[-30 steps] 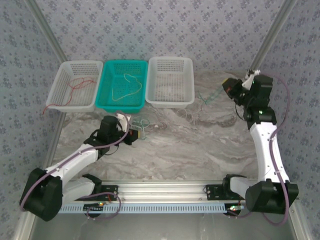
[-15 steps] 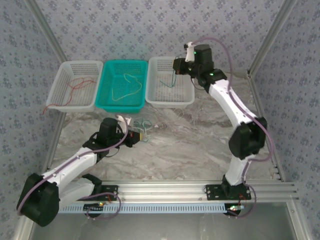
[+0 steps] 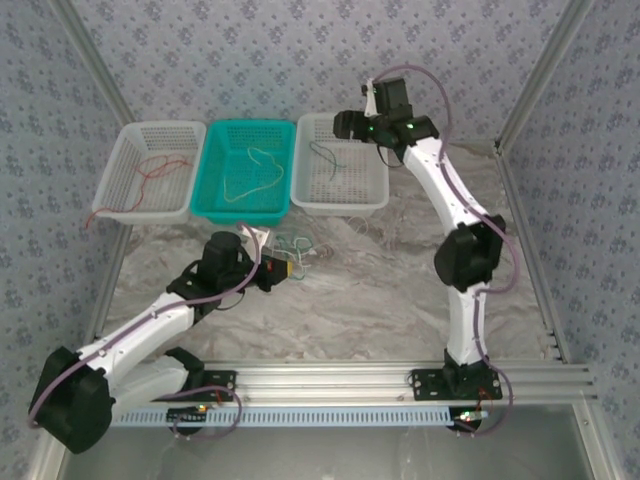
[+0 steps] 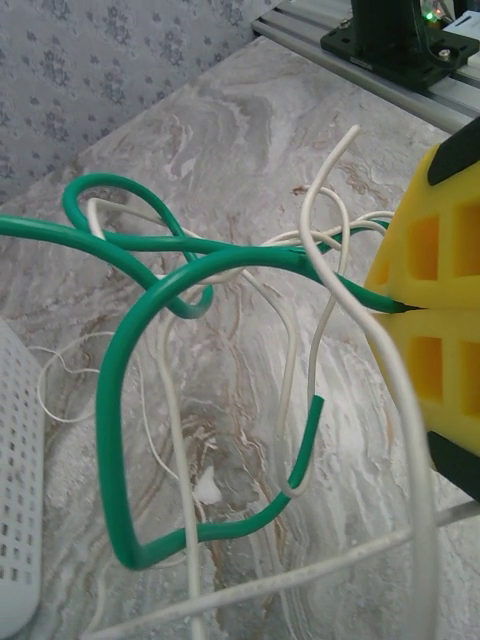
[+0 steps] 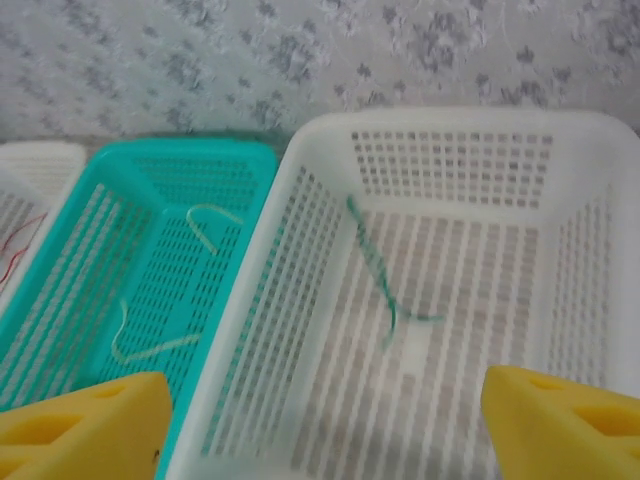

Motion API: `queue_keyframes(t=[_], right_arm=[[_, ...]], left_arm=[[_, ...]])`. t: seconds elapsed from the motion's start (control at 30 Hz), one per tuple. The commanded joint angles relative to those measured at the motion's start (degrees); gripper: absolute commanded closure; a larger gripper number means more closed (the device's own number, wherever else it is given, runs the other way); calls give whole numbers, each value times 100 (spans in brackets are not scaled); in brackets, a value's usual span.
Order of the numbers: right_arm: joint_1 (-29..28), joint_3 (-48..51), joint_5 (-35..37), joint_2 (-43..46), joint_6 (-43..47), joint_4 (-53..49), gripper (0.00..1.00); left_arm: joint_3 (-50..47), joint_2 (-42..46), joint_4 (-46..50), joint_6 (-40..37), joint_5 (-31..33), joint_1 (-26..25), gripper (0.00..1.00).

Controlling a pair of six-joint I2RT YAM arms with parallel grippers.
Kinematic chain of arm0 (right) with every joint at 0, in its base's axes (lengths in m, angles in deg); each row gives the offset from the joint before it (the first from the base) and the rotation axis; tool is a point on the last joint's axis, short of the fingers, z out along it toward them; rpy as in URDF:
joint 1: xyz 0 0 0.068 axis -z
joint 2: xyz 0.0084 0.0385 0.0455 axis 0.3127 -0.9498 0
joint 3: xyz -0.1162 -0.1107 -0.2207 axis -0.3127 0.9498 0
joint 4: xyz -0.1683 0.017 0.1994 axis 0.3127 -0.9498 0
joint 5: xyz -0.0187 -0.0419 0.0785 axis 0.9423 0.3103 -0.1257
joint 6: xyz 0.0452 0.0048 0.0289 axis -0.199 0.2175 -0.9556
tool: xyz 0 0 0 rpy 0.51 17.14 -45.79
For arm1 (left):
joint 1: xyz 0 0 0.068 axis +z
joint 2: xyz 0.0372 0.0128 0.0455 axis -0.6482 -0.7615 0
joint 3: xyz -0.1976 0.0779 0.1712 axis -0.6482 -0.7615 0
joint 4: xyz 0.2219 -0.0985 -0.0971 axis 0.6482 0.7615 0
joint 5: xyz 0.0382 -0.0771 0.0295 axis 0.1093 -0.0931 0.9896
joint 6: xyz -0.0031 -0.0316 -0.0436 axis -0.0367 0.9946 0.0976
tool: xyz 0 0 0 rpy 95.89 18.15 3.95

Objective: Untangle the cables

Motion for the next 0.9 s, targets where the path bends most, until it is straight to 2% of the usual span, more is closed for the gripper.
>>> queue_keyframes(t=[0.0, 0.1, 0.2, 0.37, 0.43, 0.53, 0.6, 0.63, 0.7, 0.77, 0.87], right_arm=[[-67, 1421, -701, 1538, -76, 508, 17], [-179, 3282, -1205, 2855, -348, 1456, 18], [-512, 4586, -1559, 3827, -450, 1835, 20], [-1441, 5961, -1671, 4516, -1025, 2178, 23], [-1811, 6244, -1708, 4533, -1342, 2544, 24], [-2215, 6416, -1249, 4411, -1555, 2893, 28], [-2253, 6507, -1093, 4287, -1633, 3103, 38], [-2249, 6547, -1015, 4221, -1690, 3181, 46], [-2214, 6555, -1148, 4092, -1710, 3303, 57], [-2213, 6470, -1317, 3950, -1674, 3293, 57], [-2276, 6417, -1351, 3774, -1657, 3396, 49]], left_arm=[[317, 117, 37, -167, -103, -26, 100], [480, 73, 64, -275, -145, -24, 100], [679, -21, 120, -391, -265, -29, 100], [936, -216, 183, -542, -504, -40, 100], [1000, -283, 131, -544, -559, -62, 100], [1045, -364, 18, -490, -548, -91, 100], [1059, -425, -62, -438, -552, -107, 100], [1078, -457, -67, -436, -560, -118, 100], [1090, -498, -42, -433, -543, -138, 100], [1091, -500, -2, -429, -543, -154, 100], [1038, -440, -38, -422, -535, -181, 100]])
